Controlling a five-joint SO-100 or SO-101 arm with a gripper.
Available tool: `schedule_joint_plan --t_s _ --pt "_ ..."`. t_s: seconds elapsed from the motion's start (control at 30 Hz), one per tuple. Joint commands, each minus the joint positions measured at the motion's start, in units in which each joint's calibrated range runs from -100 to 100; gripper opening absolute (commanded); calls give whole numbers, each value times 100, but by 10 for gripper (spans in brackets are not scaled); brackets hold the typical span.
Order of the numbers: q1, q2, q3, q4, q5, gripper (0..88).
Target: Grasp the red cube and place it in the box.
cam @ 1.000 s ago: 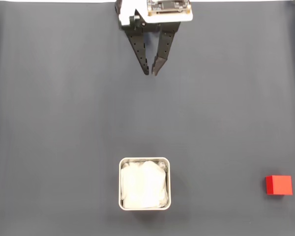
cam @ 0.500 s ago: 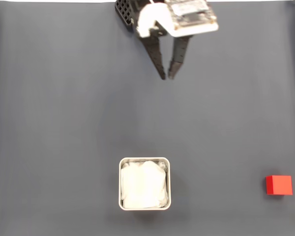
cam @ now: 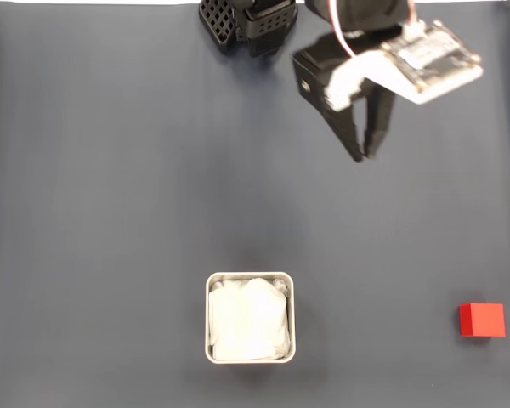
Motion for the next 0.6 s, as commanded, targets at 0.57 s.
schedule_joint_plan --t_s 0.57 --pt "-584 1598 -382 -1551 5 12"
